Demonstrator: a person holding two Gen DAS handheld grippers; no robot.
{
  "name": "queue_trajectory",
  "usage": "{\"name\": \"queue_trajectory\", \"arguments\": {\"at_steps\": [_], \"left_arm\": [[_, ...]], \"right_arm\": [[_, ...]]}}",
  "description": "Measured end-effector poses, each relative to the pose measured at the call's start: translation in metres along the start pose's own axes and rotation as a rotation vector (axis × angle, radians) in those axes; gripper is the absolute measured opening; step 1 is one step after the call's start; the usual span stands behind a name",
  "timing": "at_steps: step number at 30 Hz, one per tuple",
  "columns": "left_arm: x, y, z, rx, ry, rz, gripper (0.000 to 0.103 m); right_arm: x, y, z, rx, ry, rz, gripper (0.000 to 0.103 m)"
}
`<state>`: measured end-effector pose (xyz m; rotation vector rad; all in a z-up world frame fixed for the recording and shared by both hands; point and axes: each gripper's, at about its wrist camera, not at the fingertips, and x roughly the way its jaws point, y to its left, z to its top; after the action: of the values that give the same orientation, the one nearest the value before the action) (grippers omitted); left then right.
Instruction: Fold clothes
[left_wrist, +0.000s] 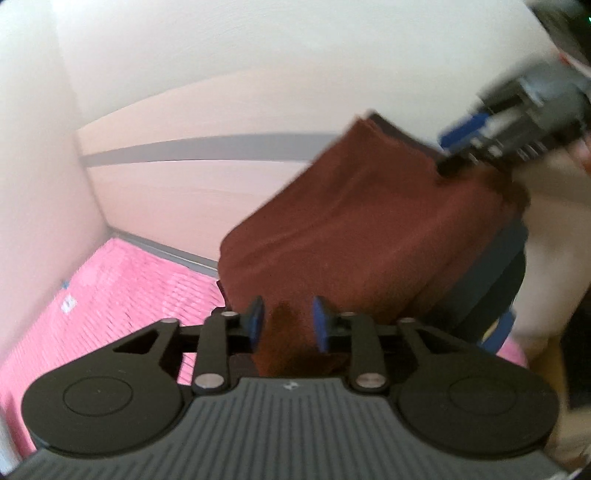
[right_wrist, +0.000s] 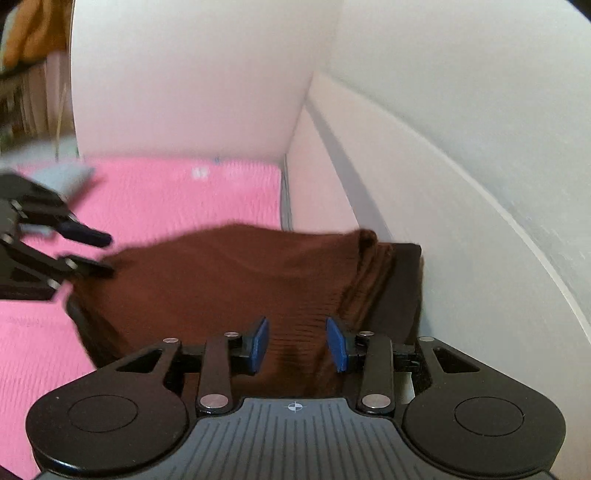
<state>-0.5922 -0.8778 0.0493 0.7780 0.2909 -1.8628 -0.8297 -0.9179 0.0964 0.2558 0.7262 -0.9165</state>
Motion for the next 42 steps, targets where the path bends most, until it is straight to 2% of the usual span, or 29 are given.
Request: {"name": "queue_trajectory", "arguments": {"at_steps": [1, 4, 7, 8, 9, 10, 11, 15, 18, 20, 23, 24, 26, 27, 34, 38, 42], "left_arm": [[-0.003, 0.001, -0.001, -0.035, -0.002, -0.004, 0.032], [-0.004, -0.003, -0.005, -0.07, 0.023, -0.011, 0.032], [-0.009, -0.009, -0.003, -0.048, 0.023, 0.011, 0.032], [-0.012, -0.009, -0.001, -0.052, 0.02, 0.02, 0.036], [-0.016, -0.009, 0.001, -0.06, 0.015, 0.029, 0.039], [-0.019, -0.009, 0.001, -0.068, 0.011, 0.035, 0.046], [-0.022, -0.01, 0.001, -0.077, 0.013, 0.044, 0.053], [-0.036, -0.015, -0.003, -0.123, 0.048, 0.092, 0.063], [-0.048, -0.019, -0.01, -0.199, 0.073, 0.095, 0.071], [-0.057, -0.021, -0.017, -0.246, 0.086, 0.09, 0.084], [-0.074, -0.023, -0.029, -0.286, 0.098, 0.088, 0.097], [-0.08, -0.024, -0.034, -0.298, 0.106, 0.089, 0.098], [-0.095, -0.025, -0.044, -0.321, 0.122, 0.092, 0.1], [-0.104, -0.026, -0.05, -0.333, 0.127, 0.091, 0.102], [-0.187, -0.031, -0.105, -0.301, 0.112, 0.121, 0.102], [-0.229, -0.032, -0.143, -0.313, 0.127, 0.122, 0.102], [-0.265, -0.038, -0.181, -0.348, 0.174, 0.115, 0.102]], "right_arm": [[-0.007, 0.003, -0.003, 0.023, -0.018, 0.012, 0.039], [-0.002, 0.011, -0.019, 0.056, 0.016, 0.022, 0.039], [-0.007, 0.011, -0.025, 0.087, -0.01, 0.014, 0.043], [-0.011, 0.01, -0.024, 0.096, -0.026, 0.011, 0.046], [-0.017, 0.009, -0.024, 0.109, -0.047, 0.01, 0.057], [-0.022, 0.007, -0.025, 0.122, -0.069, 0.008, 0.071], [-0.027, 0.009, -0.028, 0.132, -0.086, 0.004, 0.073], [-0.043, 0.019, -0.04, 0.179, -0.127, -0.01, 0.073], [-0.053, 0.029, -0.047, 0.203, -0.12, -0.015, 0.073], [-0.058, 0.039, -0.052, 0.212, -0.108, -0.028, 0.074], [-0.073, 0.058, -0.06, 0.245, -0.105, -0.065, 0.081], [-0.078, 0.065, -0.064, 0.264, -0.11, -0.08, 0.082], [-0.091, 0.081, -0.072, 0.31, -0.119, -0.115, 0.092], [-0.098, 0.089, -0.076, 0.334, -0.126, -0.134, 0.102], [-0.138, 0.172, -0.118, 0.469, -0.087, -0.245, 0.103], [-0.159, 0.224, -0.143, 0.484, -0.035, -0.29, 0.103], [-0.179, 0.263, -0.169, 0.525, 0.051, -0.234, 0.103]]}}
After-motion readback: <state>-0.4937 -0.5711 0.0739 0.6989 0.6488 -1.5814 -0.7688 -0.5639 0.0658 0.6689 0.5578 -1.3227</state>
